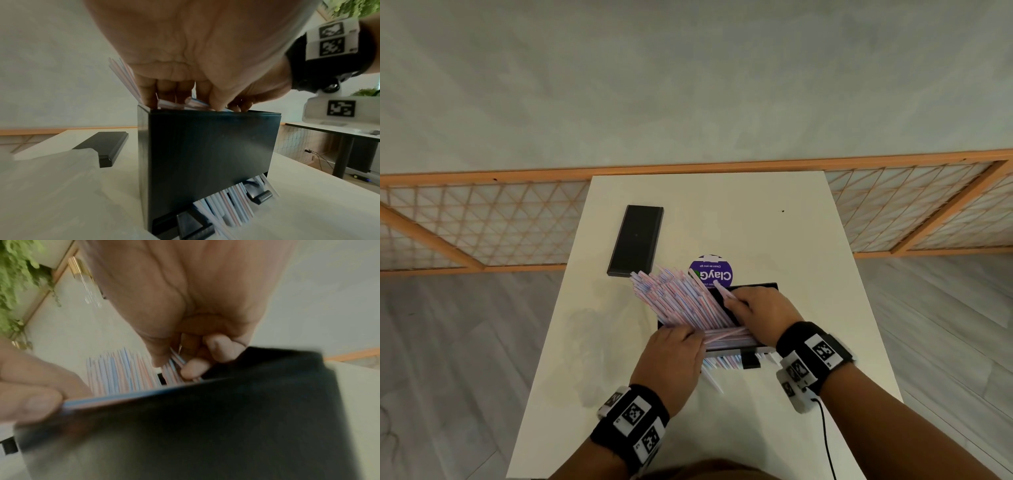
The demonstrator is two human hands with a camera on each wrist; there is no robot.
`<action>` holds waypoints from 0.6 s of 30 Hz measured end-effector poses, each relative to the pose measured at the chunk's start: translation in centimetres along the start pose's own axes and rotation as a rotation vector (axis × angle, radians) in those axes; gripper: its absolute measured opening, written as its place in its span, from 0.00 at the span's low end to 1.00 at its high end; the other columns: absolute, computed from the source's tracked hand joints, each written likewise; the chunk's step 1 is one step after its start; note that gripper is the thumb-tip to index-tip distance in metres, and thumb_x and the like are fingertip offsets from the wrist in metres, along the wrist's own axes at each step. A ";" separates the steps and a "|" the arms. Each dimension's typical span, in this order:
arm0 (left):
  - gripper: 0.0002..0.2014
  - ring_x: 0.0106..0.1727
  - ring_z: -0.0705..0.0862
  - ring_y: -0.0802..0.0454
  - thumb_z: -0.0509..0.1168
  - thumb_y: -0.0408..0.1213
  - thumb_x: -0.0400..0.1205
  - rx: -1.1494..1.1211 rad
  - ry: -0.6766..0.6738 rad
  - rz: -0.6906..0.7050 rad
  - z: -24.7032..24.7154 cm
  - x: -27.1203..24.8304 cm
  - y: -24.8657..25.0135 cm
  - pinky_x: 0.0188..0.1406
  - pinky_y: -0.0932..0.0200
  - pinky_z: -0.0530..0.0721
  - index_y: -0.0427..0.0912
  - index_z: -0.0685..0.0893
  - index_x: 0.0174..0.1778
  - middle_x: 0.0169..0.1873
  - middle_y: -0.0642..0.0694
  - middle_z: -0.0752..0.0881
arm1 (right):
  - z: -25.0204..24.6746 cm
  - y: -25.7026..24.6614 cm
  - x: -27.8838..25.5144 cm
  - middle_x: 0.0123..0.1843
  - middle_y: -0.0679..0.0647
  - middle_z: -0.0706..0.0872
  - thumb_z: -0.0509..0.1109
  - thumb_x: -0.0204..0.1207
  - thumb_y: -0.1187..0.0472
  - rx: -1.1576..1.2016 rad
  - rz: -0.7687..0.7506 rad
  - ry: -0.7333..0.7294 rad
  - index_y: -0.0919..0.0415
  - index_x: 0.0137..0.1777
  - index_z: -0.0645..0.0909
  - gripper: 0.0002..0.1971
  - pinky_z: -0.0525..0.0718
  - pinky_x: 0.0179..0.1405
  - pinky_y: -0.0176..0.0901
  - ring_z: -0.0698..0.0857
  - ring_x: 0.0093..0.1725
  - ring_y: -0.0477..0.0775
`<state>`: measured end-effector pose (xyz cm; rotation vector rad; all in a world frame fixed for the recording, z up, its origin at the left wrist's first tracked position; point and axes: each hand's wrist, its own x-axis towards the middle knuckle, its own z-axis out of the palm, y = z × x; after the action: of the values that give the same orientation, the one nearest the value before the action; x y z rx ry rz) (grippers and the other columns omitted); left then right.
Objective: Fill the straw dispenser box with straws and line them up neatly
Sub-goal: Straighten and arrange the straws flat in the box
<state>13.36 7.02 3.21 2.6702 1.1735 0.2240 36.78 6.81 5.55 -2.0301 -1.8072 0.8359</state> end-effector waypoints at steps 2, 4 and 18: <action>0.18 0.48 0.85 0.49 0.54 0.47 0.88 0.014 0.010 0.015 -0.2 0.2 -0.1 0.56 0.49 0.87 0.48 0.90 0.59 0.49 0.52 0.88 | -0.9 -0.3 -0.4 0.26 0.47 0.73 0.63 0.88 0.47 0.074 -0.034 0.077 0.52 0.32 0.69 0.22 0.64 0.28 0.37 0.72 0.27 0.46; 0.14 0.47 0.85 0.49 0.59 0.45 0.87 0.028 0.019 0.027 -0.2 0.4 -0.4 0.59 0.49 0.86 0.49 0.89 0.57 0.47 0.53 0.87 | -1.6 -0.6 -0.6 0.25 0.48 0.70 0.65 0.87 0.48 0.160 -0.090 0.139 0.53 0.31 0.67 0.23 0.63 0.27 0.38 0.69 0.27 0.49; 0.29 0.55 0.84 0.57 0.69 0.62 0.80 -0.295 0.030 -0.250 -6.0 0.5 0.6 0.57 0.58 0.84 0.53 0.77 0.75 0.57 0.58 0.84 | -3.7 -4.1 -3.5 0.49 0.47 0.88 0.51 0.89 0.44 -0.071 -0.379 0.121 0.51 0.60 0.83 0.20 0.82 0.48 0.49 0.84 0.48 0.52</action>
<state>12.81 7.81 9.17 2.2522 1.3524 0.3638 35.59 4.68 11.58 -1.6543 -2.0821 0.5334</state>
